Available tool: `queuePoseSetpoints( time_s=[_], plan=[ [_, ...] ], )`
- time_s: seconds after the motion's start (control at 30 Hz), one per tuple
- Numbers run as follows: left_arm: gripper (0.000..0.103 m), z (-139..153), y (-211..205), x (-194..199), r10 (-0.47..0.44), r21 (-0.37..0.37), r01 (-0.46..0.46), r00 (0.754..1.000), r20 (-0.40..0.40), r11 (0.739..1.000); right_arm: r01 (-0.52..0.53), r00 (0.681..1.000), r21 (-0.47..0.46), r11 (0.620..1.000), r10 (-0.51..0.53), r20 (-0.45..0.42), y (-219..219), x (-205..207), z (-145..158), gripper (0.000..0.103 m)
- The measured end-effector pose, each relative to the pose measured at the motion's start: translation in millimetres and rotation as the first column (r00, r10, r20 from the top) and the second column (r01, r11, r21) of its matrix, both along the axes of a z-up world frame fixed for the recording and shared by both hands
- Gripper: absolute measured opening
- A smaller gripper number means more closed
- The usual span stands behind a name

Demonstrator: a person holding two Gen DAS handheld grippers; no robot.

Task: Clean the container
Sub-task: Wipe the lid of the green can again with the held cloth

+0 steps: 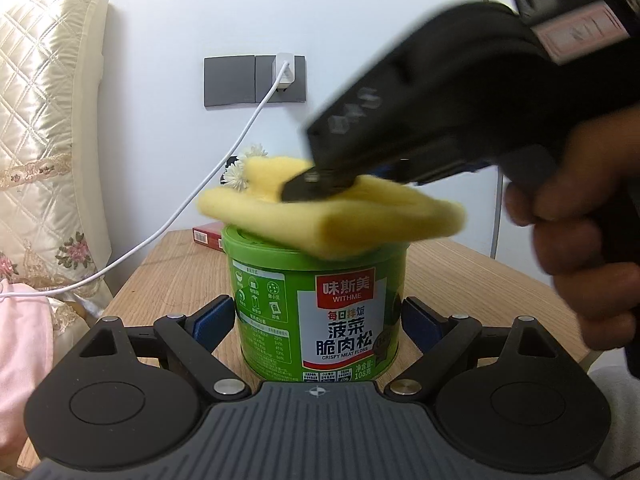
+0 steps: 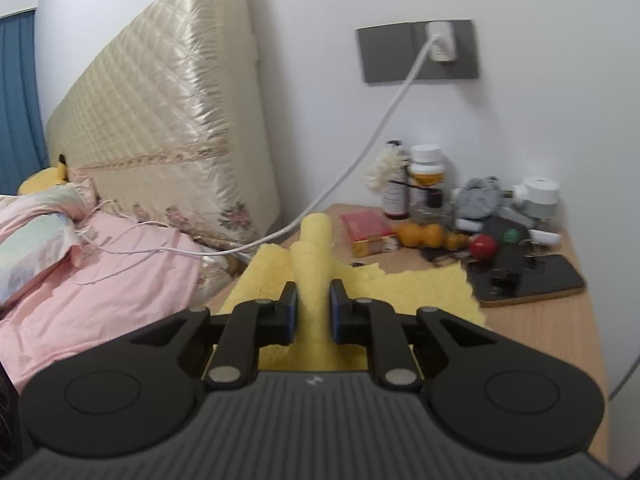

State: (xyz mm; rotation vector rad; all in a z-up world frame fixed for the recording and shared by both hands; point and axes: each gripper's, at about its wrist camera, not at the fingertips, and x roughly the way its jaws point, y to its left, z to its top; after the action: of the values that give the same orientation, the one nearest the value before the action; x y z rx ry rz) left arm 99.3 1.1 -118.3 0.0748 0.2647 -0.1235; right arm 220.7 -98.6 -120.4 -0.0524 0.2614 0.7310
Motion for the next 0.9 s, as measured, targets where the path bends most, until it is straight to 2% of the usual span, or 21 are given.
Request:
queuePoseSetpoints(
  time_s=[0.17,0.4,0.63,0.77,0.9],
  plan=[
    [0.092,-2.4,0.7,-0.5,0.001,-0.003,-0.001,1.0,-0.002,1.0,-0.045,0.999,-0.005,0.999,0.045,-0.002,8.2,-18.0,-2.4,0.018],
    [0.092,-5.6,2.0,-1.0,0.0,-0.006,0.0,1.0,-0.008,1.0,-0.014,1.0,-0.013,1.0,0.014,0.009,-11.5,-45.6,-5.8,0.017],
    [0.092,-10.0,3.6,-2.2,-0.004,-0.008,0.004,1.0,-0.009,1.0,0.057,0.998,-0.032,0.998,-0.057,0.02,-16.4,-23.6,-1.3,0.017],
    [0.091,-12.7,5.3,-3.7,-0.005,-0.002,0.005,1.0,-0.006,1.0,0.045,0.999,-0.003,0.999,-0.045,-0.007,-7.0,-9.5,0.3,0.018],
    [0.092,-15.4,7.0,-7.5,0.001,0.006,-0.001,1.0,0.0,1.0,0.013,1.0,-0.022,1.0,-0.013,0.023,4.4,-20.3,-3.3,0.018]
  ],
)
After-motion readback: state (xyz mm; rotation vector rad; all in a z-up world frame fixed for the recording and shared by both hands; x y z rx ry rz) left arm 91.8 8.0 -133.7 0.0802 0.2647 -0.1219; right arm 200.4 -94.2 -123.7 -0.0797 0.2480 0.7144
